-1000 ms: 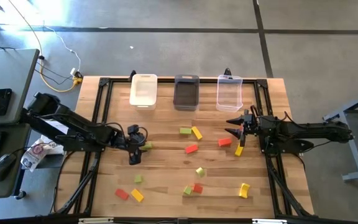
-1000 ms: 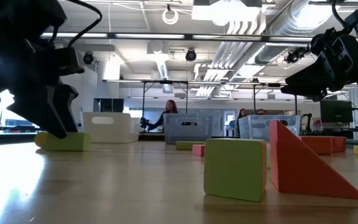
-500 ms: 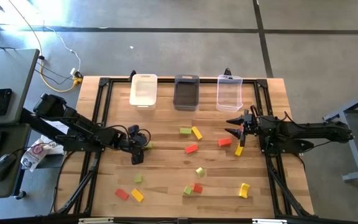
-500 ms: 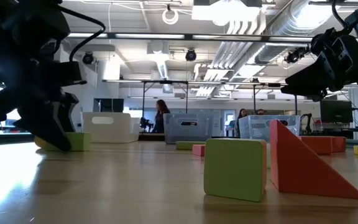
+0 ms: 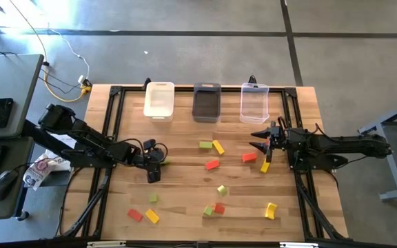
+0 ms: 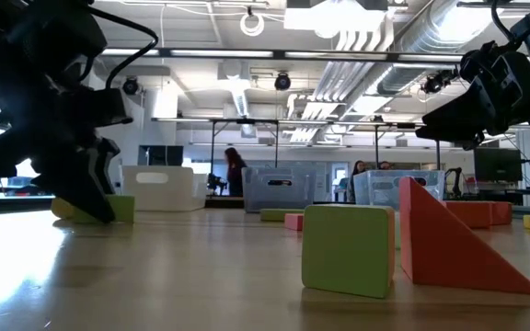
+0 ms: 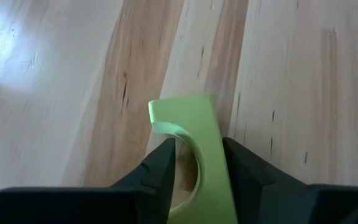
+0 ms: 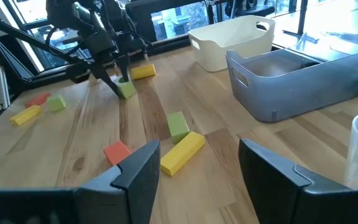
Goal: Sort & place blocks by color
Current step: Put the green block into the white bin
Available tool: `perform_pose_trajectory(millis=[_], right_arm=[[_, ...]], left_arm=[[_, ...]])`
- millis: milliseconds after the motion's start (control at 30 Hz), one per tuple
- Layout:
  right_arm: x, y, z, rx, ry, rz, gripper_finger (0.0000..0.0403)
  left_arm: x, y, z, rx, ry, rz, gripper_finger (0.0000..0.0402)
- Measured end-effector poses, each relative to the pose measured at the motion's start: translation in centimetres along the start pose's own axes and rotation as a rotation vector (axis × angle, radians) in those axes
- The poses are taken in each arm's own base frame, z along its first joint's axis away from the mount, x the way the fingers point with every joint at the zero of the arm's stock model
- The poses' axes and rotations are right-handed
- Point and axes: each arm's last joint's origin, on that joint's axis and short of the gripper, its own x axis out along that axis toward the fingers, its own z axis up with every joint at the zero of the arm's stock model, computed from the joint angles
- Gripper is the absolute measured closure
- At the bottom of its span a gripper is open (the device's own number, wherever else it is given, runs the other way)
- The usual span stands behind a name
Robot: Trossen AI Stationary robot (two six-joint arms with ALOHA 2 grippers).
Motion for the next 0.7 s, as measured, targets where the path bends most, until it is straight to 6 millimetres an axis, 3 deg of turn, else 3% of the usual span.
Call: perform_pose_trajectory(millis=[300,700], right_arm=[[0.0,0.0,0.0,0.000,0.000,0.000,0.0199],[0.0,0.0,0.0,0.000,0.000,0.000,0.0199]], left_arm=[[0.1,0.1,1.3,-0.107,-0.116,-0.021,0.0312],[-0.8,3.4,4.2,-0.219,-0.301,0.030,0.0312]])
